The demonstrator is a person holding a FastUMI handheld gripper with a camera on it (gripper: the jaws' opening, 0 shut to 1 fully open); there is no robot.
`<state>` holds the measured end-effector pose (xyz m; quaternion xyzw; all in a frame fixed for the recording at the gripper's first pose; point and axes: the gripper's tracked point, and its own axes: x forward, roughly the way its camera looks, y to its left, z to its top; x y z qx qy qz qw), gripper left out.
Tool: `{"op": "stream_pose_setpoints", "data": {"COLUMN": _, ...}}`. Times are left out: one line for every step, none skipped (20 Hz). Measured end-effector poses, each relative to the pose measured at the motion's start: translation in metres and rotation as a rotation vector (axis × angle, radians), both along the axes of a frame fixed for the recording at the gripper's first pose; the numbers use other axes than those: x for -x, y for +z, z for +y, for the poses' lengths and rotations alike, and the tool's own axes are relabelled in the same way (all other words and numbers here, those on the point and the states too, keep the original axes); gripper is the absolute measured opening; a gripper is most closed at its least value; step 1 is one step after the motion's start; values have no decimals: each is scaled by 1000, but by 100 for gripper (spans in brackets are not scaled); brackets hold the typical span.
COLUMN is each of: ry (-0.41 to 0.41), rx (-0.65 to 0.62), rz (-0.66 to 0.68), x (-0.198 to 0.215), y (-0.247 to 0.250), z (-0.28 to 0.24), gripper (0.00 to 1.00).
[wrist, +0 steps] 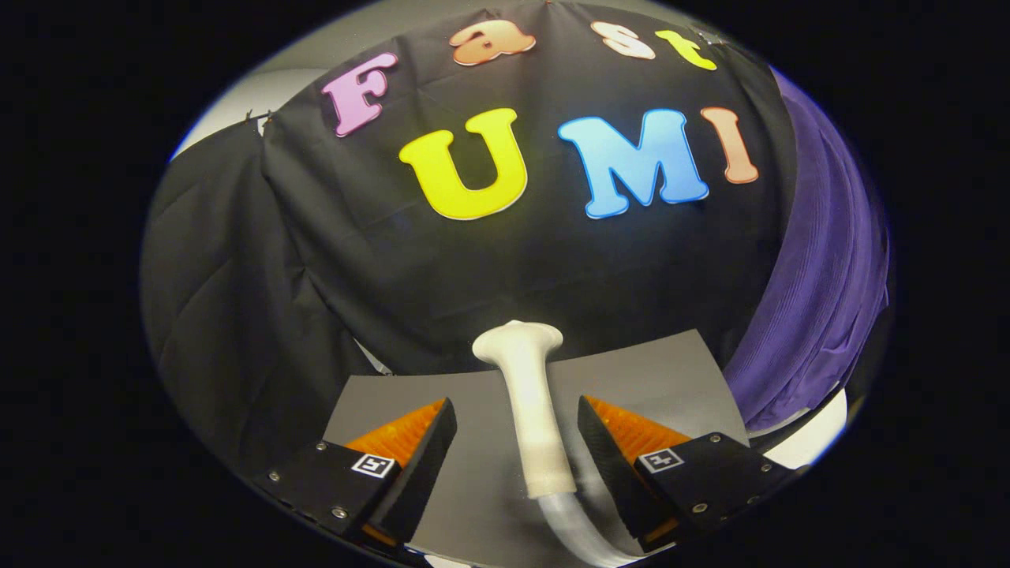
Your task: Iron the clothes twice with a garment steamer, once on the left side and once on the right side.
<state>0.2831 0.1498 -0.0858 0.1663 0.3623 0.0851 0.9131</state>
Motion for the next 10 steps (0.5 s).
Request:
{"op": "stream_pose_setpoints", "data": {"ry": -6, "rx": -7, "rz": 46, "x": -5, "y": -15, "z": 3, "gripper": 96}}
{"op": "stream_pose_setpoints", "data": {"ry": 5, "rx": -14, "rz": 76, "x": -8, "y": -23, "z": 9, "gripper": 95}}
{"op": "stream_pose_setpoints", "data": {"ry": 10, "rx": -6, "rz": 92, "x": -14, "y": -31, "z": 12, "gripper": 95}}
{"op": "stream_pose_setpoints", "data": {"ry": 13, "rx": 8, "rz": 103, "x": -16, "y": -39, "z": 13, "gripper": 95}}
{"op": "stream_pose_setpoints", "data": {"ry": 13, "rx": 19, "rz": 116, "x": -20, "y": -46, "z": 15, "gripper": 95}}
{"op": "stream_pose_setpoints", "data": {"ry": 11, "rx": 29, "rz": 131, "x": -23, "y": -53, "z": 16, "gripper": 95}}
{"op": "stream_pose_setpoints", "data": {"ry": 14, "rx": 42, "rz": 145, "x": -24, "y": -60, "z": 18, "gripper": 94}}
{"op": "stream_pose_setpoints", "data": {"ry": 19, "rx": 65, "rz": 163, "x": -24, "y": -68, "z": 19, "gripper": 92}}
{"op": "stream_pose_setpoints", "data": {"ry": 20, "rx": 93, "rz": 152, "x": -24, "y": -68, "z": 17, "gripper": 91}}
{"op": "stream_pose_setpoints", "data": {"ry": 10, "rx": 126, "rz": 141, "x": -30, "y": -73, "z": 15, "gripper": 88}}
